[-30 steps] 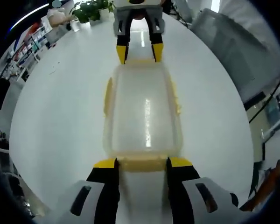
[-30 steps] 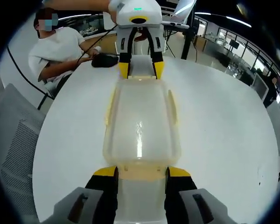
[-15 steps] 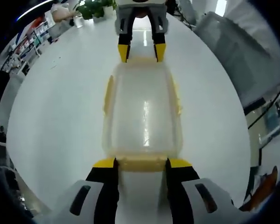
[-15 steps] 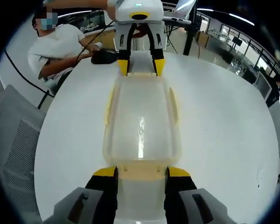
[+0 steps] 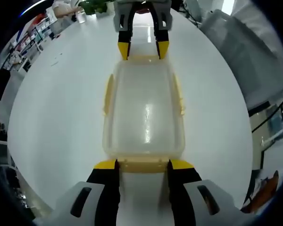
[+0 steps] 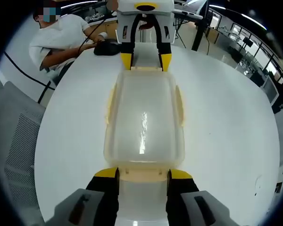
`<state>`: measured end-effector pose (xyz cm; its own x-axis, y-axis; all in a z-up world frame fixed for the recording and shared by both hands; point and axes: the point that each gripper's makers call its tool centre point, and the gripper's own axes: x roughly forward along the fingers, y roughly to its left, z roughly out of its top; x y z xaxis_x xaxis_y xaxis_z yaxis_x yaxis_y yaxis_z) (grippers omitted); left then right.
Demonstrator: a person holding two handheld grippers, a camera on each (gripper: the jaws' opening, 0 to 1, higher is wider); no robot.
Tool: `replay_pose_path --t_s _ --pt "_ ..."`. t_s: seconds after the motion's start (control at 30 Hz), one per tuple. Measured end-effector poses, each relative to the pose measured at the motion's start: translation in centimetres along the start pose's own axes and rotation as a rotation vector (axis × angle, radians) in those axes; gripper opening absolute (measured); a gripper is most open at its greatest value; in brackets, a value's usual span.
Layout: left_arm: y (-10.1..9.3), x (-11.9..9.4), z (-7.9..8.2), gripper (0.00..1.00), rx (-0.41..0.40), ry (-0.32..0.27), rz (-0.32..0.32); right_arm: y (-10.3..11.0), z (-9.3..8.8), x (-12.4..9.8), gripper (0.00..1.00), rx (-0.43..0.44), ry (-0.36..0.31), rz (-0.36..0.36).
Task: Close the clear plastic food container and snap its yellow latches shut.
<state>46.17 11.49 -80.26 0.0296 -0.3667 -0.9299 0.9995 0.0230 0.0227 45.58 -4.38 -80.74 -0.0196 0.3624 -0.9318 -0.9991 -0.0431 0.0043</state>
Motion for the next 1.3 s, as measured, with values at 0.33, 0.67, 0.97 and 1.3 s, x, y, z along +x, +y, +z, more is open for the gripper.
replay_pose_path --t_s 0.33,0.67,0.97,1.3 --pt "-0.1 -0.1 0.0 0.37 -0.027 0.004 0.037 0.0 0.0 0.0 0.35 0.004 0.011 0.003" --pt "-0.8 -0.7 -0.2 0.36 -0.052 0.044 0.045 0.3 0.5 -0.8 0.34 -0.011 -0.010 0.006" --pt "-0.4 -2.6 0.7 0.36 -0.036 0.046 0.067 0.2 1.1 -1.9 0.34 -0.006 -0.045 0.015" --pt "-0.3 -3.5 1.7 0.36 -0.043 0.054 0.071 0.0 0.9 -3.6 0.35 -0.019 -0.052 0.002"
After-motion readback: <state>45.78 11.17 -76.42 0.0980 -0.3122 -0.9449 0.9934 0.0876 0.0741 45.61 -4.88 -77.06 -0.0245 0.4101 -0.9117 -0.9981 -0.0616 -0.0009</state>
